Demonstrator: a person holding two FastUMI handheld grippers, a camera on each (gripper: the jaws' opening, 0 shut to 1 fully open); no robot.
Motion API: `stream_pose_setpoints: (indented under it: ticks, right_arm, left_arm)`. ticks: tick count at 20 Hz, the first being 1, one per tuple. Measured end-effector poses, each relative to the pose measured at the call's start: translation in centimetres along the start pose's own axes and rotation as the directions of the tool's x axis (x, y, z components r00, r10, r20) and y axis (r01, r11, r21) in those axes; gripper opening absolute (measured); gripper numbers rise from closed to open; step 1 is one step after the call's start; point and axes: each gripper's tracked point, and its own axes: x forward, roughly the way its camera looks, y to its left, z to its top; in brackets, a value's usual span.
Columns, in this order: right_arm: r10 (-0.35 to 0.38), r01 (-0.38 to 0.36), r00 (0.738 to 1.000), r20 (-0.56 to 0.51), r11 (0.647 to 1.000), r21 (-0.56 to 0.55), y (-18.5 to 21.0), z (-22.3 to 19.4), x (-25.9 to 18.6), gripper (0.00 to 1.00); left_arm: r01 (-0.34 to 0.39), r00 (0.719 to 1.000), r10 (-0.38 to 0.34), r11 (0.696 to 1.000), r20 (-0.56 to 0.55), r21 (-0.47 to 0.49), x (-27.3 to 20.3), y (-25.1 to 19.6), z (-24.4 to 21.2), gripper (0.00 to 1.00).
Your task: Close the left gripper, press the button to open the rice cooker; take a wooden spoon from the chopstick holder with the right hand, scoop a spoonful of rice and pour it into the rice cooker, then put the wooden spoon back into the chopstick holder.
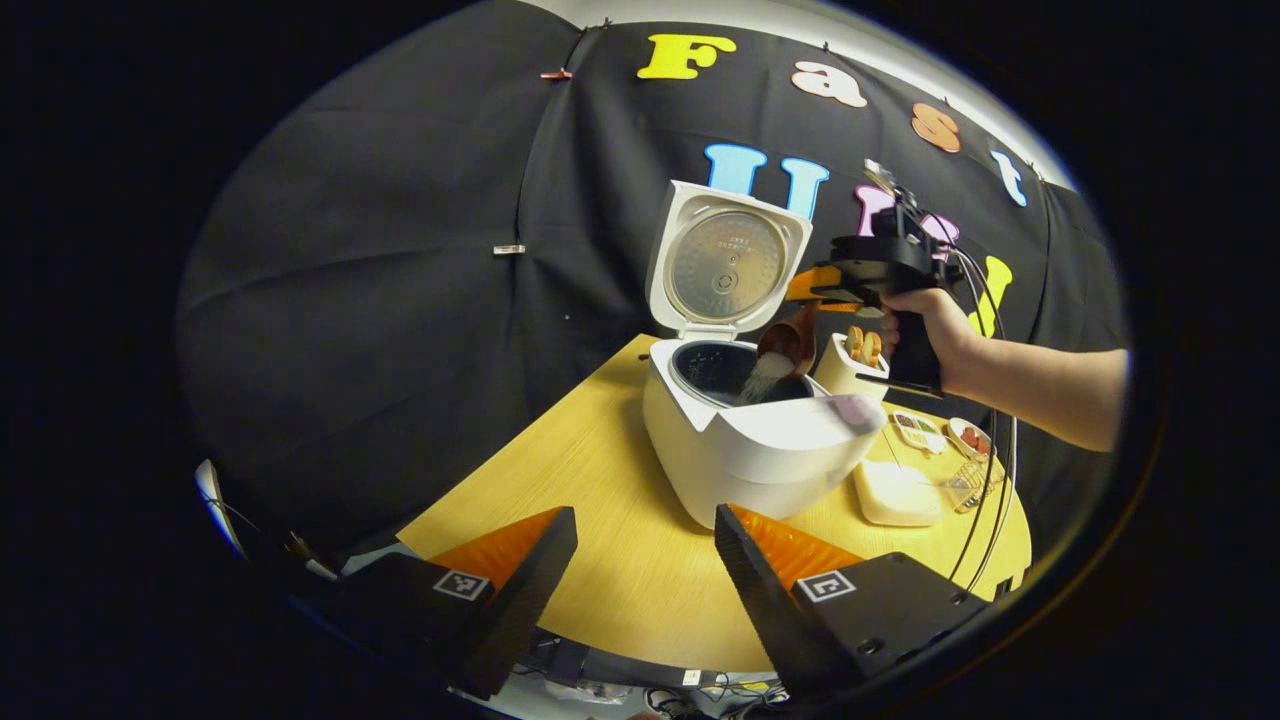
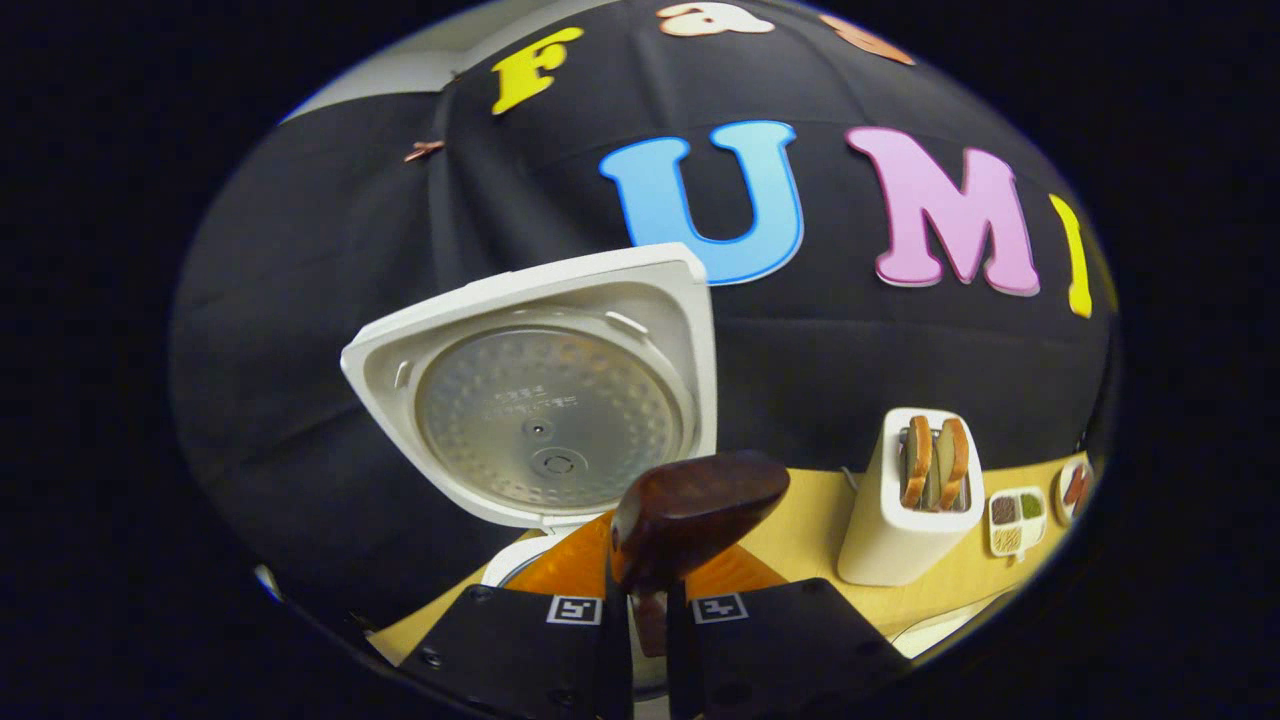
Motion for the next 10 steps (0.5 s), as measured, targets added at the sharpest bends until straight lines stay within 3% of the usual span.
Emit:
stream_pose_setpoints:
  ticks: [2, 3, 4, 7, 10]
  right_arm:
    - [0.034, -0.029, 0.999, 0.023, 0.987, -0.158, 1.3, 0.1, 0.1, 0.18]
    - [0.052, -0.043, 0.998, 0.036, 0.971, -0.233, 2.1, 0.1, 0.1, 0.13]
    - [0.073, -0.058, 0.996, 0.043, 0.955, -0.289, 3.0, 0.0, 0.2, 0.17]
    - [0.113, -0.094, 0.993, 0.029, 0.921, -0.377, 4.8, -1.3, 0.3, 0.17]
    - [0.114, -0.084, 0.993, 0.037, 0.883, -0.463, 5.1, -1.3, -0.2, 0.18]
  left_arm:
    - [0.008, 1.000, -0.008, 1.000, -0.013, -0.013, -0.1, -0.3, -0.4, 0.96]
    - [0.013, 1.000, -0.013, 1.000, -0.017, -0.018, -0.1, -0.6, -0.6, 0.96]
    - [0.018, 1.000, -0.018, 1.000, -0.016, -0.019, -0.2, -0.8, -0.7, 0.96]
    - [0.027, 1.000, -0.027, 0.999, -0.016, -0.020, -0.2, -1.4, -0.8, 0.96]
    - [0.023, 1.000, -0.023, 1.000, 0.001, 0.004, -0.4, -1.8, -0.4, 0.96]
